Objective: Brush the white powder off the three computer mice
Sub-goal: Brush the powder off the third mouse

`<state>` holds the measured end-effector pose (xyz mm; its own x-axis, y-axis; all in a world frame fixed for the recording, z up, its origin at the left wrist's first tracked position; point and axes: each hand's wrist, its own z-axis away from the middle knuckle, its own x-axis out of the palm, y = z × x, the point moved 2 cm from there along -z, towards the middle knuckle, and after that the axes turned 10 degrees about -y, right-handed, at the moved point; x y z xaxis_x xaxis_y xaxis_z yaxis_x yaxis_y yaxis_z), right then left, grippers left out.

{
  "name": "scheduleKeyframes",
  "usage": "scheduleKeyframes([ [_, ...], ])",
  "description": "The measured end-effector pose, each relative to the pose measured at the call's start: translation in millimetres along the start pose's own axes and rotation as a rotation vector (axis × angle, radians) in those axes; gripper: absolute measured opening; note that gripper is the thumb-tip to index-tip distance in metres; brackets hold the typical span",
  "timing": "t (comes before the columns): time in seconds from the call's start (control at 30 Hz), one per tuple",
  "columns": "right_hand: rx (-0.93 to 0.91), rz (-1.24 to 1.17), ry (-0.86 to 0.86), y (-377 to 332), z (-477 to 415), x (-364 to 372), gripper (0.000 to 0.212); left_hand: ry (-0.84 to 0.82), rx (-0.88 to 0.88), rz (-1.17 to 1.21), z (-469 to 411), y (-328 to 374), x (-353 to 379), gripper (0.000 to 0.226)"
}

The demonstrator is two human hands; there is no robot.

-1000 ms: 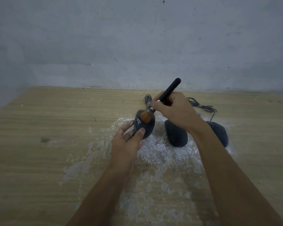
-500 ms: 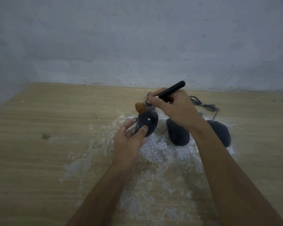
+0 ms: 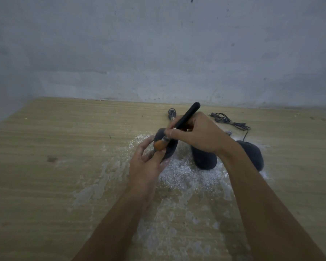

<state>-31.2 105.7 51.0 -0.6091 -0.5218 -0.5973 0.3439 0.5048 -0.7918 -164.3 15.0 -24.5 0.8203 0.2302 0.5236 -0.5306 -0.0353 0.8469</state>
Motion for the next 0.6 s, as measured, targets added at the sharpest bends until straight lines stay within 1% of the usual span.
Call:
scheduleKeyframes([
  [0.03,-0.001,-0.018,-0.001,-0.8,-1.1,1.3,0.007,0.0,-0.006,0.009,0.0,0.4,-0.1,0.04],
  [0.07,-0.014,-0.048,0.042,-1.6,-2.4,1.6,0.007,0.01,-0.013,0.011,-0.7,0.5,-0.3,0.039],
  [0.13,-0.035,-0.074,0.19,-2.1,-4.5,0.4,0.008,0.04,-0.037,0.023,-2.4,0.6,-1.0,0.037],
  [0.17,-0.029,-0.05,0.225,-1.9,-5.3,-0.3,0.009,0.056,-0.051,0.041,-3.4,0.5,-1.0,0.036],
  [0.2,-0.01,-0.01,0.207,-1.5,-5.2,-0.3,0.009,0.067,-0.066,0.06,-4.4,0.7,-1.2,0.034],
  [0.3,0.03,0.052,-0.027,-1.2,-3.0,4.1,0.008,0.096,-0.097,0.108,-6.3,1.2,-1.1,0.032],
  [0.33,0.019,0.051,-0.058,-1.8,-2.8,5.0,0.008,0.109,-0.101,0.123,-6.4,1.4,-1.4,0.031],
  [0.37,0.0,0.035,-0.038,-2.6,-3.5,4.8,0.008,0.117,-0.102,0.132,-6.3,2.0,-1.7,0.029],
  [0.43,-0.033,-0.001,0.086,-3.4,-4.9,1.6,0.007,0.124,-0.099,0.151,-4.9,2.4,-1.7,0.026],
  [0.47,-0.027,0.01,0.106,-2.9,-4.5,-1.0,0.007,0.123,-0.099,0.16,-4.5,2.2,-1.8,0.027],
  [0.5,-0.009,0.04,0.065,-2.1,-4.0,-2.3,0.007,0.118,-0.099,0.166,-4.2,2.5,-2.3,0.027],
  [0.57,0.052,0.107,-0.136,-1.1,-0.5,0.4,0.008,0.105,-0.096,0.174,-2.6,3.2,-2.1,0.025],
  [0.6,0.062,0.11,-0.187,-1.8,1.1,2.4,0.009,0.108,-0.097,0.174,-2.1,4.0,-1.9,0.024],
])
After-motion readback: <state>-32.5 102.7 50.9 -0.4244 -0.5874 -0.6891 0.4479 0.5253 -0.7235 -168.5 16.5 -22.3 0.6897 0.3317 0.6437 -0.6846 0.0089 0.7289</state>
